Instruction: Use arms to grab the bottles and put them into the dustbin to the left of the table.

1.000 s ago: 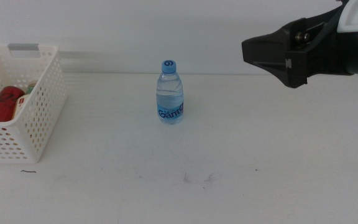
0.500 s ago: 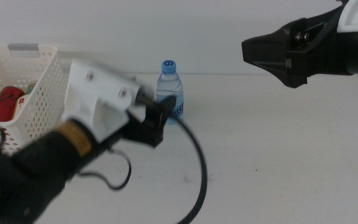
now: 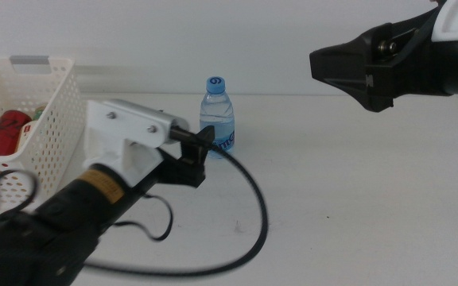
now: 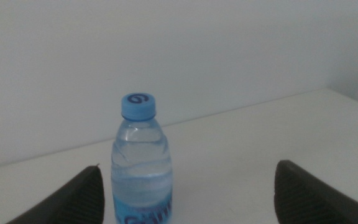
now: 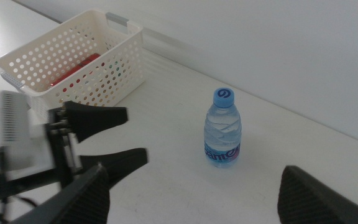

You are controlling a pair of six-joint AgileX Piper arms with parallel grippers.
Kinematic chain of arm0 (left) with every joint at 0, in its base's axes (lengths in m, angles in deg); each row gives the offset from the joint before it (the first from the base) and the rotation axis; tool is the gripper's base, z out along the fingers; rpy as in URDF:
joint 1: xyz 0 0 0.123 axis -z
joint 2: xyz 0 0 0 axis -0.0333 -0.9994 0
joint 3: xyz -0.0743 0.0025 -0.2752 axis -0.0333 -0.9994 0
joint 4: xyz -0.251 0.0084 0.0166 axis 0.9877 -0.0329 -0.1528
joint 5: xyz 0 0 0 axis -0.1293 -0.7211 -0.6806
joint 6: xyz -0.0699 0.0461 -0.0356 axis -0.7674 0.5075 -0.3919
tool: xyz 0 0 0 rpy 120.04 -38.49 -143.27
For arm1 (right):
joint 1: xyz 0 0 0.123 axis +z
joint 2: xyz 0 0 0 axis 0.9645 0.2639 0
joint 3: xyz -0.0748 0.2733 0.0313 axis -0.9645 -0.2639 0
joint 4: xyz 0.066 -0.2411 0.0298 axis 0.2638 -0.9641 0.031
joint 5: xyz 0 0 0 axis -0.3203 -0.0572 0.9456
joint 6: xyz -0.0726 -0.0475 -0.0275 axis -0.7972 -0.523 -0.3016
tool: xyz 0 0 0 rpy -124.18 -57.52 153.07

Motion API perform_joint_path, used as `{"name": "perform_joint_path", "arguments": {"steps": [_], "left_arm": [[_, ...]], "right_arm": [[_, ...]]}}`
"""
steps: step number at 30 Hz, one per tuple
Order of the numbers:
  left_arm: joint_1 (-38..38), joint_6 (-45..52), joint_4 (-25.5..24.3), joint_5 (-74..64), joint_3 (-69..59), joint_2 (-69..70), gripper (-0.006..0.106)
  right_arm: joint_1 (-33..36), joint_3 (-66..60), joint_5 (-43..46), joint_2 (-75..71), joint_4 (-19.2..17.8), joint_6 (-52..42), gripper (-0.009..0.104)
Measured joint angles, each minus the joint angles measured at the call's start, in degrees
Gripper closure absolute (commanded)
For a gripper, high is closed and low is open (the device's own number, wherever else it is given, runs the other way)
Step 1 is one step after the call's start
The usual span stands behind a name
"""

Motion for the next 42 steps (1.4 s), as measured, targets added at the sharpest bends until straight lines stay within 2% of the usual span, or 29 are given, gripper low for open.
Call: {"name": "perform_joint_path", "arguments": {"steps": [11,18,36,38,40,42], "left_arm": [[-4.2,0.1,-2.0,4.7,16.5,-20.3,0.007],[-4.3,0.1,-2.3,4.8,25.3,-31.8,0.007],[-4.8,0.2,0.3,4.8,38.2,-48.3,0.007],[-4.9,0.6,0.3,4.8,38.4,-48.8,0.011],[-5.3,1.4,-0.1,5.0,38.7,-49.1,0.022],[-6.0,1.4,-1.9,5.0,38.7,-49.2,0.043]], "right_arm": [[0.0,0.0,0.0,0.0,0.0,0.0,0.009],[0.0,0.0,0.0,0.0,0.2,0.0,0.009],[0.0,0.0,0.0,0.0,0.4,0.0,0.009],[0.0,0.0,0.0,0.0,0.4,0.0,0.009],[0.0,0.0,0.0,0.0,0.4,0.0,0.009],[0.0,0.0,0.0,0.0,0.4,0.0,0.009]]}}
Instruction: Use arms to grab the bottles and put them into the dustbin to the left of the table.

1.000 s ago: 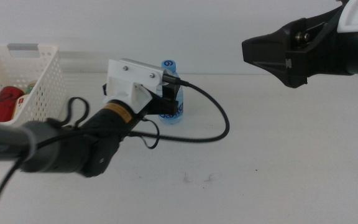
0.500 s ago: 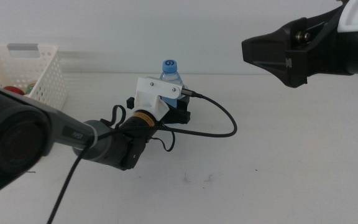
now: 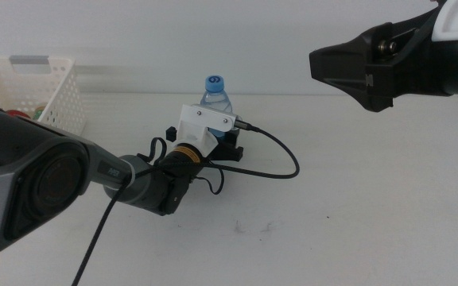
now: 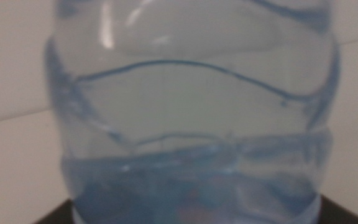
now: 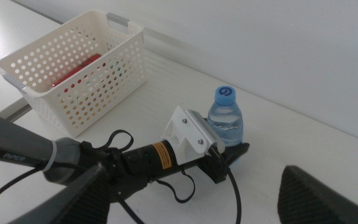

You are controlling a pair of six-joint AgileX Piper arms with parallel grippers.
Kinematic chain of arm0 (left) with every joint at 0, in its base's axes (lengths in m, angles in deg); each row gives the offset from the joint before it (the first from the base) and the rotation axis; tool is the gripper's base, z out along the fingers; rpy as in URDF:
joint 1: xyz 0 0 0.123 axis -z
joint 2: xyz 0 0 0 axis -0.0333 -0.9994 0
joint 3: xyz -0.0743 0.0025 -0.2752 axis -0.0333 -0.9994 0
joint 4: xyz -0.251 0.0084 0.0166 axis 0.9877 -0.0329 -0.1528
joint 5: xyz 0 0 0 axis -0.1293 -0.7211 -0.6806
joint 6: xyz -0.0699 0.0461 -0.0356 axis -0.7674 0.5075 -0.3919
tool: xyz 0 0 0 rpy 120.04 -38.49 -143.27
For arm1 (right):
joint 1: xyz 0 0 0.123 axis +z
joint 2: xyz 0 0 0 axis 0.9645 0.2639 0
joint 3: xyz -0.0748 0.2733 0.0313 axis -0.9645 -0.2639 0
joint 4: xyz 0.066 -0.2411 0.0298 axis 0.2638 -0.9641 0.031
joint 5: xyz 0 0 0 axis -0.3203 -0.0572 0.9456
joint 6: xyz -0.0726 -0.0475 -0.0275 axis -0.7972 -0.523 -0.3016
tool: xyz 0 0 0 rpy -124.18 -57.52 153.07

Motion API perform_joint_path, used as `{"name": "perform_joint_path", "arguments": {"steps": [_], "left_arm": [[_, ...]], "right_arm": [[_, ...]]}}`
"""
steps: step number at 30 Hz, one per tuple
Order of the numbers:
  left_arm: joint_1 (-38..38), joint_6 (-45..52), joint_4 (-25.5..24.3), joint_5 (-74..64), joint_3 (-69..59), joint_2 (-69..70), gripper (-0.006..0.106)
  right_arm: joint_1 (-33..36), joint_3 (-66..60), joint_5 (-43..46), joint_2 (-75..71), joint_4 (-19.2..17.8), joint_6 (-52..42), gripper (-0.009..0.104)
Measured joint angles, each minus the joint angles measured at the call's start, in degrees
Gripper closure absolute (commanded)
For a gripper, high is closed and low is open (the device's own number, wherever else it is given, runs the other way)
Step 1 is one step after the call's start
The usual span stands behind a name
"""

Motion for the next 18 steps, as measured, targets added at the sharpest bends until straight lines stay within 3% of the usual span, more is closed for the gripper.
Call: {"name": "perform_joint_path", "arguments": {"steps": [5,6,10,16,18], "left_arm": [[-1.0,-4.0,-2.9,-2.6,-1.9,2.5,0.097],[-1.1,-4.5,-3.7,-6.1,-3.3,4.6,0.102],[-1.2,-5.0,-6.4,-22.5,-7.8,16.0,0.102],[-1.2,-5.6,-6.2,-50.3,-7.1,35.0,0.102],[-2.3,-3.7,-3.9,-63.2,-3.9,40.3,0.102]], "right_arm": [[0.0,0.0,0.0,0.0,0.0,0.0,0.009],[0.0,0.0,0.0,0.0,0.0,0.0,0.009],[0.0,0.0,0.0,0.0,0.0,0.0,0.009],[0.0,0.0,0.0,0.0,0.0,0.0,0.009],[0.0,0.0,0.0,0.0,0.0,0.0,0.009]]}}
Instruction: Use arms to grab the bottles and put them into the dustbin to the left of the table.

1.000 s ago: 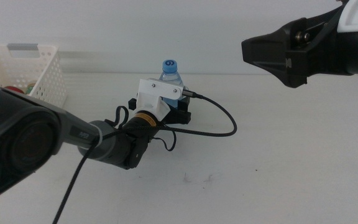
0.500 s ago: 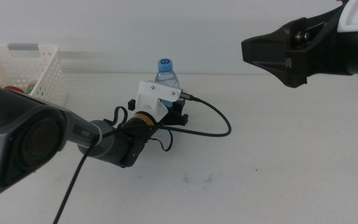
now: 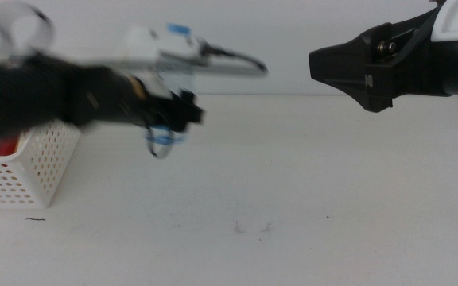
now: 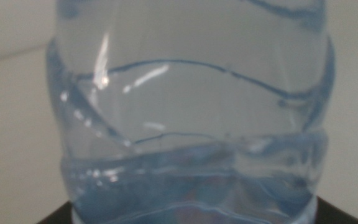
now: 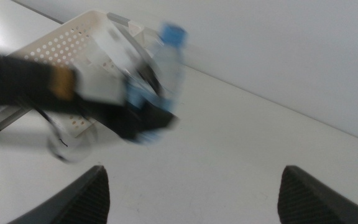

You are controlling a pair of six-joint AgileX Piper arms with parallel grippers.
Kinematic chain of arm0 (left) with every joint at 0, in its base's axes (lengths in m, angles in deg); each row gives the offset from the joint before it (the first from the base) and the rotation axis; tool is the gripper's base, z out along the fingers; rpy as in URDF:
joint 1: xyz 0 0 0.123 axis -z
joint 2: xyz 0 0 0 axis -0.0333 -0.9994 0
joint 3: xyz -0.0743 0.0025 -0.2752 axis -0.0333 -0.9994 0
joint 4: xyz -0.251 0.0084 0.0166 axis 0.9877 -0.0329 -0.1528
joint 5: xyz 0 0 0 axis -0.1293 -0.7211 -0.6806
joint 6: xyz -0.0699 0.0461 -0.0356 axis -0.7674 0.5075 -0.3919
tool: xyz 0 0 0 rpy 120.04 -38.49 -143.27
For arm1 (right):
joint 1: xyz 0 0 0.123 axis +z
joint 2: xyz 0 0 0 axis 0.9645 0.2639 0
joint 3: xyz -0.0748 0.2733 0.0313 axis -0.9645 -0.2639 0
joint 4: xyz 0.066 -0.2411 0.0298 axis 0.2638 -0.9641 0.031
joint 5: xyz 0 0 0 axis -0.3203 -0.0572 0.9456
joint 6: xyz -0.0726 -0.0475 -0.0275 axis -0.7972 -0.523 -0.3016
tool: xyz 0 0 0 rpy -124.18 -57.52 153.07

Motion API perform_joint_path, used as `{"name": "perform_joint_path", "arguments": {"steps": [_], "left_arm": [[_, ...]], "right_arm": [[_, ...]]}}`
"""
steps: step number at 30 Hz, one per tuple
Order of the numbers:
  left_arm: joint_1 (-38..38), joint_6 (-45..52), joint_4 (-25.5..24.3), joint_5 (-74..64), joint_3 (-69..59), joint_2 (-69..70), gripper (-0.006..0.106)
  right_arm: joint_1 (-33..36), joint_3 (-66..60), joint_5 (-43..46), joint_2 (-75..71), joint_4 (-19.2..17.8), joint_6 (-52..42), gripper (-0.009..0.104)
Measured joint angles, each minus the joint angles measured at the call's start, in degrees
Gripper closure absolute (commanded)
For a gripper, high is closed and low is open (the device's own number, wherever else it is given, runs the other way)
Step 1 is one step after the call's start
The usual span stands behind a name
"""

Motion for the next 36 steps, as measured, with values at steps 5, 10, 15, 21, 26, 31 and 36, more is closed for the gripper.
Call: {"name": "perform_joint_path", "arguments": {"steps": [5,10,15,21,26,31,36], "left_arm": [[-14.4,18.2,11.4,-30.1,14.7,5.0,0.102],[-30.5,23.7,12.5,-39.1,25.1,3.2,0.102],[-37.1,25.7,12.5,-42.0,27.1,-1.3,0.102],[-38.2,23.8,12.6,-42.0,26.1,-8.0,0.102],[-38.3,21.3,10.7,-41.3,25.3,-13.6,0.101],[-38.3,19.7,9.7,-40.2,25.2,-17.5,0.087],[-38.3,17.6,9.3,-39.4,25.1,-18.7,0.044]], "right_arm": [[0.0,0.0,0.0,0.0,0.0,0.0,0.009],[0.0,0.0,0.0,0.0,0.0,0.0,0.009],[0.0,0.0,0.0,0.0,0.0,0.0,0.009],[0.0,0.0,0.1,0.0,0.0,0.0,0.009],[0.0,0.0,0.1,0.0,0.1,0.0,0.009],[0.0,0.0,0.1,0.0,0.1,0.0,0.009],[0.0,0.0,0.1,0.0,0.1,0.0,0.009]]}}
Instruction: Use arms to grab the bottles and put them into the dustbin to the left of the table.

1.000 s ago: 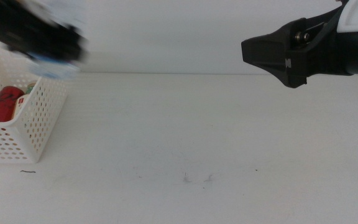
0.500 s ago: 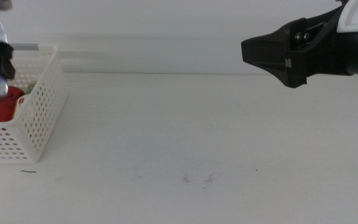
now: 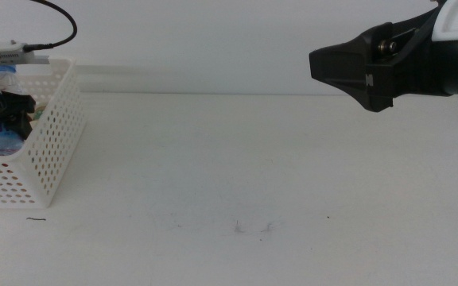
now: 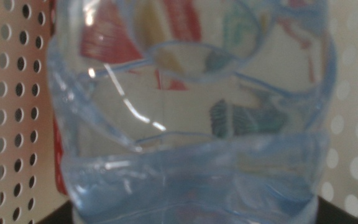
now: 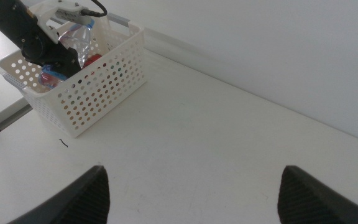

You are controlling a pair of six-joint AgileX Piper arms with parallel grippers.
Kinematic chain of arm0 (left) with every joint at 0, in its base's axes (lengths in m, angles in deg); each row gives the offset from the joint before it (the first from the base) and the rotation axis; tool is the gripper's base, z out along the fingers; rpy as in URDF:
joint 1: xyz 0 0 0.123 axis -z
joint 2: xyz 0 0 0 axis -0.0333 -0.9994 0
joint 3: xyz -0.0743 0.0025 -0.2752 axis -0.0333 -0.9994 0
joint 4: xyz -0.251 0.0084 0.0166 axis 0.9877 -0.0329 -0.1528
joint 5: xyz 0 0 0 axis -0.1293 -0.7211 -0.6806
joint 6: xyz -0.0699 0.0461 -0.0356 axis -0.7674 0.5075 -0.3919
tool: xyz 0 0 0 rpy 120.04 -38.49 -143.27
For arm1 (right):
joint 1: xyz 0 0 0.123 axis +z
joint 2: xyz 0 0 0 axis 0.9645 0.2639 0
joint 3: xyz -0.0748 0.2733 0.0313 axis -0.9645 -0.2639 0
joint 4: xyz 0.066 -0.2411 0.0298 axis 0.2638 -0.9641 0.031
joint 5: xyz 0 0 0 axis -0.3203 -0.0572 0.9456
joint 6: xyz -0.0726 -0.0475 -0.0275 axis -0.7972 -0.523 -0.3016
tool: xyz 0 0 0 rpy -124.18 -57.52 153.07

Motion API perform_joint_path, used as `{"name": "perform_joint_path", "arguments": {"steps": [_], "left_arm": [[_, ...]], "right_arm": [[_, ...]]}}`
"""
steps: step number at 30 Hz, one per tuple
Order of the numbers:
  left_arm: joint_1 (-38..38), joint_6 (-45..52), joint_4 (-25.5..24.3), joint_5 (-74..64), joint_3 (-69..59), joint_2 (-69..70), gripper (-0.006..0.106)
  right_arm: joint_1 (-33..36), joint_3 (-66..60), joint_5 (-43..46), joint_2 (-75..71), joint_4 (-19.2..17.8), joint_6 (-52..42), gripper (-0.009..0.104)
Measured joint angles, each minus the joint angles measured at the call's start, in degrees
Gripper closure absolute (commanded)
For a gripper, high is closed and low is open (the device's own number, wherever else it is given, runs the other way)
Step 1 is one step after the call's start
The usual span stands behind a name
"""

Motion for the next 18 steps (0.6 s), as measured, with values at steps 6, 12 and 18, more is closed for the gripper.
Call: {"name": "perform_joint_path", "arguments": {"steps": [6,12,18], "left_arm": [[0.0,-0.9,-1.1,-2.2,0.3,0.4,0.007],[0.0,-2.3,1.1,-5.8,-0.4,7.8,0.007],[4.5,2.9,8.7,1.9,-9.1,26.5,0.007]], "right_arm": [[0.0,0.0,0.0,0.0,0.0,0.0,0.009],[0.0,0.0,0.0,0.0,0.0,0.0,0.009],[0.0,0.0,0.0,0.0,0.0,0.0,0.009]]}}
